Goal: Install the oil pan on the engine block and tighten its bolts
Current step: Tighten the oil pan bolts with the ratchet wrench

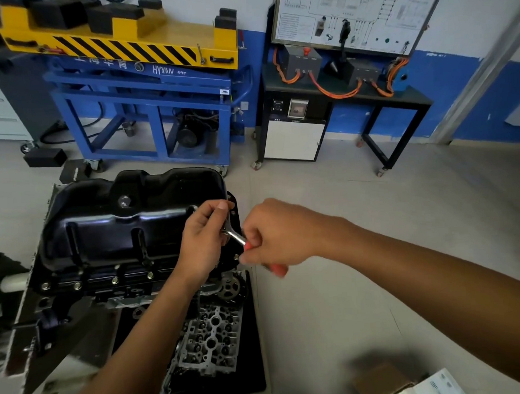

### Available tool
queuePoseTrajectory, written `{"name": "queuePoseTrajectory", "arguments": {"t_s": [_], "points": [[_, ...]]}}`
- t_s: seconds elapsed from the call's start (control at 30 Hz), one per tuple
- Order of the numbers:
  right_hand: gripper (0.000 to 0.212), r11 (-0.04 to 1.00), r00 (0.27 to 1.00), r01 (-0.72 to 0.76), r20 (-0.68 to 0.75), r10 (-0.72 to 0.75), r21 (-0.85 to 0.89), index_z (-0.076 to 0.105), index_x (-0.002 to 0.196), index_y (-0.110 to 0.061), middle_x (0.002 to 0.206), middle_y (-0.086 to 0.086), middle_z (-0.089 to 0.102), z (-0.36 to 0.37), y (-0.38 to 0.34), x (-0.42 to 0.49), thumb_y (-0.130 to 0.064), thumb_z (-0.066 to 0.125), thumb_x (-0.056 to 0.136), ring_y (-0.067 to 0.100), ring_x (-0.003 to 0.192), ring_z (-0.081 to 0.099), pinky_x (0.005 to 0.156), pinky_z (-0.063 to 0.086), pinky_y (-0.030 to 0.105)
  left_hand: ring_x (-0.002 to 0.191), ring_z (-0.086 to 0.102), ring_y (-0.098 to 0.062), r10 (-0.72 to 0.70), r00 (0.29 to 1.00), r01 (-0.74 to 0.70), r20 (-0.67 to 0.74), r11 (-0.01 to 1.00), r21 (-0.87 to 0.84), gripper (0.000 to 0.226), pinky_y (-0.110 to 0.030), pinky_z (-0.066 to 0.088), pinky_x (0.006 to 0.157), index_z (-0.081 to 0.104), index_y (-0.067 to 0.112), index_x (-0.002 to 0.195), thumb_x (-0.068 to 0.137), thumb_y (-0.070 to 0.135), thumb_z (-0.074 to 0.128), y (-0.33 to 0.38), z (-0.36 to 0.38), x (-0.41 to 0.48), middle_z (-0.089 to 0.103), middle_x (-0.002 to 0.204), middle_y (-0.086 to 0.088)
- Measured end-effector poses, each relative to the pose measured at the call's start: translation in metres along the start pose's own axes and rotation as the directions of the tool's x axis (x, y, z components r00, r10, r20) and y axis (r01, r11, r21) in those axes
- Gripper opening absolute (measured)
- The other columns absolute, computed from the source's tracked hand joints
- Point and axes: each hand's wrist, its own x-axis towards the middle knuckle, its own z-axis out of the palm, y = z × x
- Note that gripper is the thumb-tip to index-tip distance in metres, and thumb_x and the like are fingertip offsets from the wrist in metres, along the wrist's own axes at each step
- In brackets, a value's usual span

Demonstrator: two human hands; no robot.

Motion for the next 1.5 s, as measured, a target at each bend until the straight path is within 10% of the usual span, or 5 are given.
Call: {"name": "queuePoseTrajectory", "arguments": {"t_s": [0.17, 0.67, 0.87, 1.23, 1.5], "points": [[0.047, 0.993, 0.996, 0.088, 0.018, -0.089, 0.084, 0.056, 0.056, -0.005, 0.049, 0.007, 0.053, 0.014, -0.016, 0.001, -0.033, 0.068, 0.092, 0.014, 0.041, 0.041, 0.050, 0.038, 0.009, 0.070, 0.048, -0.015, 0.067, 0.997, -0.069, 0.040, 0.996, 0.049, 0.023, -0.018, 0.044, 0.063, 0.068, 0.016, 0.095, 0.104, 0.018, 0.047, -0.001, -0.001, 0.000, 0.055, 0.077, -0.007], [0.037, 0.994, 0.980, -0.070, 0.178, 0.085, -0.090, 0.063, 0.057, -0.019, 0.044, -0.010, 0.052, -0.018, 0.007, 0.013, -0.043, 0.081, 0.079, 0.005, 0.042, 0.045, 0.047, 0.037, 0.022, 0.055, 0.045, -0.005, -0.096, 0.977, 0.100, 0.189, 0.995, -0.014, 0.026, -0.018, 0.039, 0.050, 0.073, 0.031, 0.094, 0.092, 0.032, 0.048, 0.001, -0.008, 0.002, 0.048, 0.060, 0.006], [0.029, 0.918, 0.994, -0.103, -0.013, 0.106, -0.384, 0.062, 0.069, -0.016, 0.064, 0.000, 0.059, -0.027, 0.018, 0.027, -0.036, 0.080, 0.080, 0.016, 0.059, 0.058, 0.049, 0.038, 0.027, 0.051, 0.036, -0.007, -0.154, 0.949, 0.150, 0.276, 0.988, 0.037, 0.027, -0.021, 0.031, 0.052, 0.070, 0.023, 0.110, 0.098, 0.027, 0.046, 0.002, -0.004, 0.004, 0.042, 0.056, 0.008], [0.030, 0.927, 0.974, -0.066, -0.224, -0.020, -0.369, 0.051, 0.067, -0.023, 0.077, 0.004, 0.060, -0.015, 0.029, 0.032, -0.029, 0.065, 0.092, 0.026, 0.068, 0.058, 0.058, 0.047, 0.034, 0.052, 0.031, -0.011, -0.109, 0.971, 0.115, 0.211, 0.993, -0.016, 0.026, -0.030, 0.023, 0.054, 0.061, 0.015, 0.125, 0.104, 0.018, 0.045, 0.004, -0.011, 0.004, 0.038, 0.057, 0.005], [0.046, 0.997, 0.978, -0.055, 0.199, 0.065, -0.052, 0.053, 0.052, -0.015, 0.045, -0.001, 0.059, -0.013, 0.012, 0.014, -0.037, 0.074, 0.087, 0.006, 0.041, 0.045, 0.046, 0.035, 0.016, 0.049, 0.038, -0.006, 0.014, 0.994, -0.021, 0.111, 0.998, 0.059, 0.021, -0.019, 0.034, 0.047, 0.067, 0.013, 0.101, 0.105, 0.015, 0.047, 0.002, -0.009, 0.004, 0.045, 0.056, 0.010]]}}
